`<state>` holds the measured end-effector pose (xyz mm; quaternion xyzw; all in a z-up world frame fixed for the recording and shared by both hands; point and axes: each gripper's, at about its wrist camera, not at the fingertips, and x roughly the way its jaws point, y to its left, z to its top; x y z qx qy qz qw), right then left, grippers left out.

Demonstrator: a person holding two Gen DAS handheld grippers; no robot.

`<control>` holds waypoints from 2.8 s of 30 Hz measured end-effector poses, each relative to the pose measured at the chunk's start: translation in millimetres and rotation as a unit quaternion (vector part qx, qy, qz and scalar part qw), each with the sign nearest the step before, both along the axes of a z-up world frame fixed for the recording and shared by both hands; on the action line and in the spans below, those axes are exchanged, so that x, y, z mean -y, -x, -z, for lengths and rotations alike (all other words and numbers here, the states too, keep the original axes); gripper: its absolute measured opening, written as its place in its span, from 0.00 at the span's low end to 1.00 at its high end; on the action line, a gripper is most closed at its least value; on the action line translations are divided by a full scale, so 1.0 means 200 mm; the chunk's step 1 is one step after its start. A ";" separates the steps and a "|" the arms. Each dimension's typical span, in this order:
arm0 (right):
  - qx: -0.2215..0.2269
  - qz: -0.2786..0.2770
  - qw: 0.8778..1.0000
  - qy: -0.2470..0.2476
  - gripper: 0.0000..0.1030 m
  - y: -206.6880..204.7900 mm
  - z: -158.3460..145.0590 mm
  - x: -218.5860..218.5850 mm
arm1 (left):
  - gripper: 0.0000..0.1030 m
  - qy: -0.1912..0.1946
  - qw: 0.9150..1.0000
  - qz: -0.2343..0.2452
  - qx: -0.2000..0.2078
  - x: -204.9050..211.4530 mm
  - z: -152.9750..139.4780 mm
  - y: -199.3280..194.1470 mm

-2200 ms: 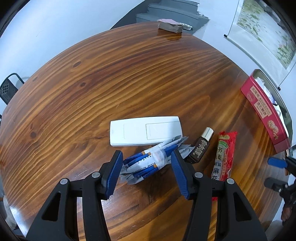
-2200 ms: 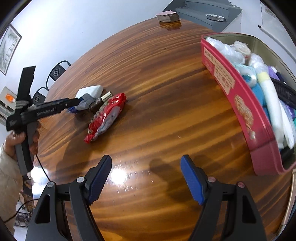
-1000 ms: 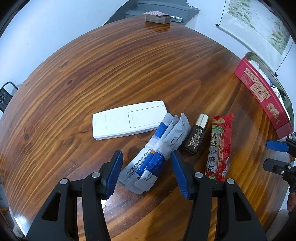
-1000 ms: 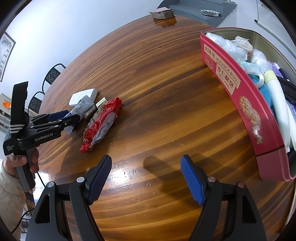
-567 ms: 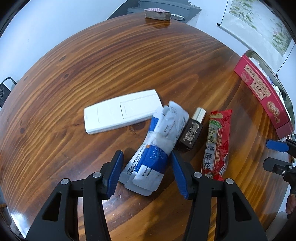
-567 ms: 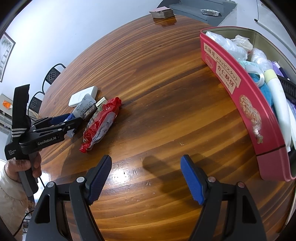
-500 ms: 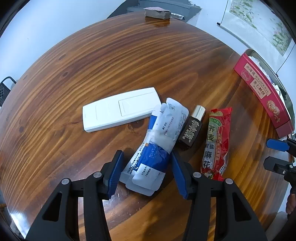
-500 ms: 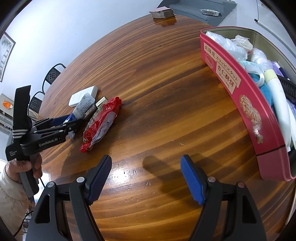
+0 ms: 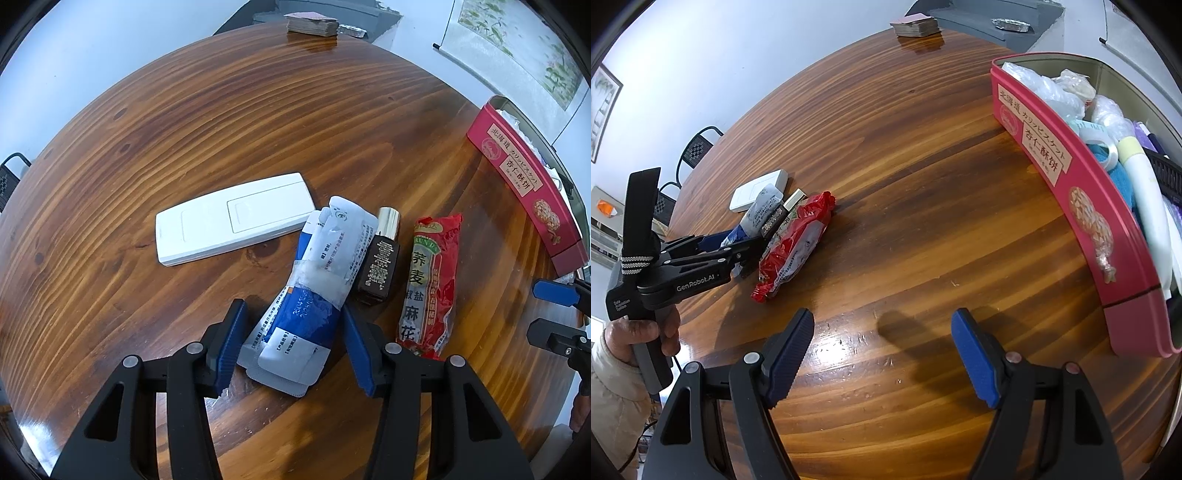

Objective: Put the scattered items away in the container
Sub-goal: 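Move the left gripper down onto the white-and-blue medicine packs and close it, then grasp the red snack packet with the right gripper while the left holds the medicine packs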

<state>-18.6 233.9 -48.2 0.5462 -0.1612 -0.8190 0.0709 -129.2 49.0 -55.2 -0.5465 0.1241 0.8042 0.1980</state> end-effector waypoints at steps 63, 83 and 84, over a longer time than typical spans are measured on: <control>-0.014 -0.047 0.999 0.011 0.78 0.23 -0.01 0.27 | 0.36 -0.062 0.996 -0.069 0.001 0.18 -0.13 -0.19; -0.016 -0.060 0.997 -0.044 0.78 0.34 0.05 0.39 | 0.36 -0.067 0.996 -0.062 -0.001 0.14 -0.14 -0.21; -0.017 -0.061 0.997 -0.049 0.78 0.35 0.06 0.40 | 0.36 -0.067 0.996 -0.063 0.000 0.13 -0.14 -0.21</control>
